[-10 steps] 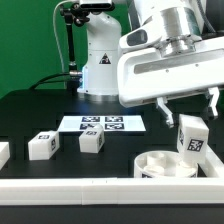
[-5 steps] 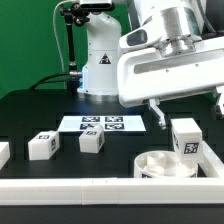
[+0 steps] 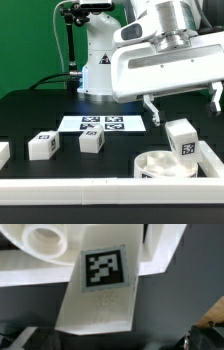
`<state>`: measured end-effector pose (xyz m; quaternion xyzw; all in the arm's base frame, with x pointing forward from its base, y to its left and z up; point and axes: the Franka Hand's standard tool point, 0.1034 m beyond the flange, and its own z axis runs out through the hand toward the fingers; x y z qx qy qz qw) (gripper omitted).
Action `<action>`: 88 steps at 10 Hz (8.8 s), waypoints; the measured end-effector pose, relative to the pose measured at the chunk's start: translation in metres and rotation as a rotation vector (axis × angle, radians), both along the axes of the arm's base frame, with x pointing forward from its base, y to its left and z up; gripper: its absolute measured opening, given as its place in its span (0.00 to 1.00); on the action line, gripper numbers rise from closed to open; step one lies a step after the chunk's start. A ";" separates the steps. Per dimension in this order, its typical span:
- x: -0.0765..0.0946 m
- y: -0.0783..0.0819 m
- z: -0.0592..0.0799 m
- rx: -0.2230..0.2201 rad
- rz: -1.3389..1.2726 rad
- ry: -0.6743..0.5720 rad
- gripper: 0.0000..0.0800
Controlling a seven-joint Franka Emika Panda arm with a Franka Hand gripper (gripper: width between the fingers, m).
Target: Assemble stool
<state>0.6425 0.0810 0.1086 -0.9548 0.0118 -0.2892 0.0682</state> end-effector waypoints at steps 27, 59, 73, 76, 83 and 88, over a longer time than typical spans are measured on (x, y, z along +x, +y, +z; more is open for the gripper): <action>-0.004 -0.005 0.007 0.066 0.171 0.514 0.81; -0.015 -0.041 -0.015 -0.665 1.757 0.126 0.81; -0.016 0.007 -0.020 -0.599 1.636 0.160 0.42; -0.016 0.022 -0.017 -0.573 1.548 0.182 0.42; -0.016 0.026 -0.018 -0.528 1.429 0.214 0.43; -0.017 0.027 -0.019 -0.406 1.095 0.298 0.43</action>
Offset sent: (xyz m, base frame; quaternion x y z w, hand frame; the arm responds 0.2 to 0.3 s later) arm 0.0061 -0.0088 0.0049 -0.0073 -0.0034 -0.0157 0.9998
